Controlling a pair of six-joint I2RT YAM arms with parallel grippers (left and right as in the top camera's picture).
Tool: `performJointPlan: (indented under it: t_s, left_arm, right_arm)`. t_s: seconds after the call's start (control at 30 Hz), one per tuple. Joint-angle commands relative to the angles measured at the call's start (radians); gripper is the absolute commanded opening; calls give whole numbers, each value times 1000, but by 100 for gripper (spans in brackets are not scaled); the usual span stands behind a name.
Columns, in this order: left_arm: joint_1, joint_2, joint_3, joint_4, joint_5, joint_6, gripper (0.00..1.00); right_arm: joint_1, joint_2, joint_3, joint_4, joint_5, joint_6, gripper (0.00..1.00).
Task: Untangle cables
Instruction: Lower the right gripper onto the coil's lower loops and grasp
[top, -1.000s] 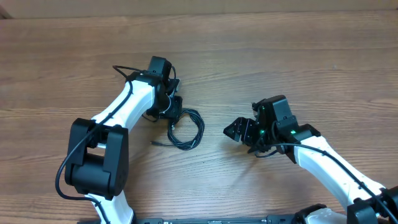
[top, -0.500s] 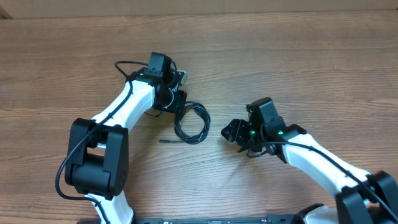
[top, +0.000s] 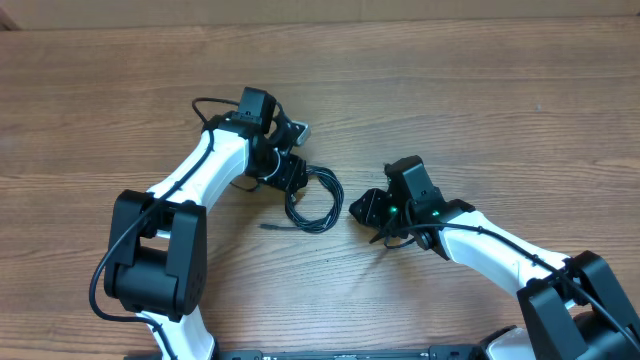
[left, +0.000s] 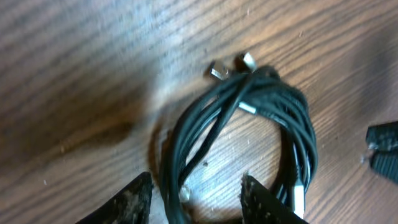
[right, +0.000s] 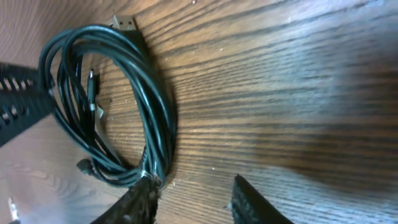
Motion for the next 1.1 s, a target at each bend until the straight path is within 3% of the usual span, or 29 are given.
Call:
performJointPlan:
  t_s: [0.0, 0.1, 0.4, 0.5, 0.67, 1.0, 1.07]
  left_arm:
    - [-13, 9, -5, -22, -25, 10, 44]
    - [-14, 9, -6, -33, -25, -27, 37]
    - [-34, 9, -77, 51, -26, -68, 33]
    - [-40, 9, -79, 73, -25, -71, 18]
    - [-40, 9, -79, 101, -25, -71, 4]
    - [-40, 9, -78, 119, 9, -26, 4]
    - [-40, 9, -78, 119, 9, -26, 4]
  right_arm:
    - [6, 0, 18, 16, 33, 2, 35]
    - [6, 2, 18, 38, 33, -4, 32]
    - [26, 7, 18, 68, 59, -13, 32]
    - [41, 7, 18, 77, 68, -14, 32]
    - [52, 7, 18, 87, 70, -14, 32]
    - [52, 7, 18, 77, 70, -14, 36]
    - [52, 7, 18, 78, 70, -14, 32]
